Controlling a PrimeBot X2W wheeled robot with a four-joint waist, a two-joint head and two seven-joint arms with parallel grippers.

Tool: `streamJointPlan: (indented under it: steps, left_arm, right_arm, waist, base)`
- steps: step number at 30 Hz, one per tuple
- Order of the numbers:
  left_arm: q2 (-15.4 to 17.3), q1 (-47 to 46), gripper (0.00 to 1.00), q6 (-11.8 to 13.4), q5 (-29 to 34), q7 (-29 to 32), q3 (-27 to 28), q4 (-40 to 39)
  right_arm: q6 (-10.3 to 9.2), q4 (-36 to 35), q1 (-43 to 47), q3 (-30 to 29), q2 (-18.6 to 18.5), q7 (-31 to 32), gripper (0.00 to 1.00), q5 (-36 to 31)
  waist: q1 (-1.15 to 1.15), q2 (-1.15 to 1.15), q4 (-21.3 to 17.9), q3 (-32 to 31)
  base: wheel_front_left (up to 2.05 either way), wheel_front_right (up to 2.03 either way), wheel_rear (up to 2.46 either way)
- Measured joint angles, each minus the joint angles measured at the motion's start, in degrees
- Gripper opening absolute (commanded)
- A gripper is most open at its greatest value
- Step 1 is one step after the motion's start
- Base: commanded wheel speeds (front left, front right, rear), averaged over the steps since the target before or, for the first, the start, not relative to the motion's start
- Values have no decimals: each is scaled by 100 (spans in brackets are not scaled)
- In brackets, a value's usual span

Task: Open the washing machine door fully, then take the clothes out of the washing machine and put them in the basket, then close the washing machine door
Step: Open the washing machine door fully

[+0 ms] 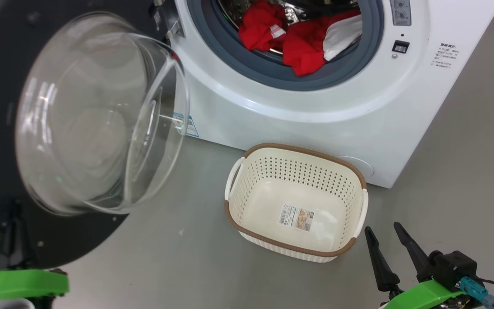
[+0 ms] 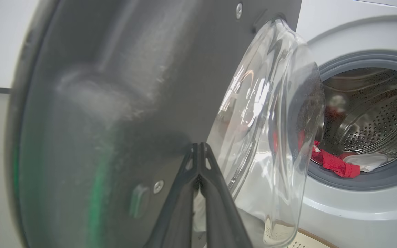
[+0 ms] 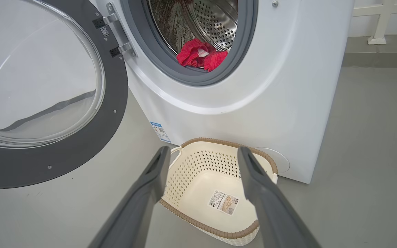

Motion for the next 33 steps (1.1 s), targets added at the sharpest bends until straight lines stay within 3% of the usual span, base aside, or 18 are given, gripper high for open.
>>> streamJointPlan:
  steps: [15,33]
  left_arm:
    - [409,-854,0,0,-45,-1,849,958]
    - [1053,-1663,0,0,743,-3,1599,1942]
  right_arm:
    - [0,-9,-269,-10,-18,0,100,-197]
    - [0,-32,-432,8,-41,0,100,-270]
  waist:
    - [0,0,-122,340]
    - [0,0,-328,727]
  base:
    - [0,0,0]
    - [0,0,0]
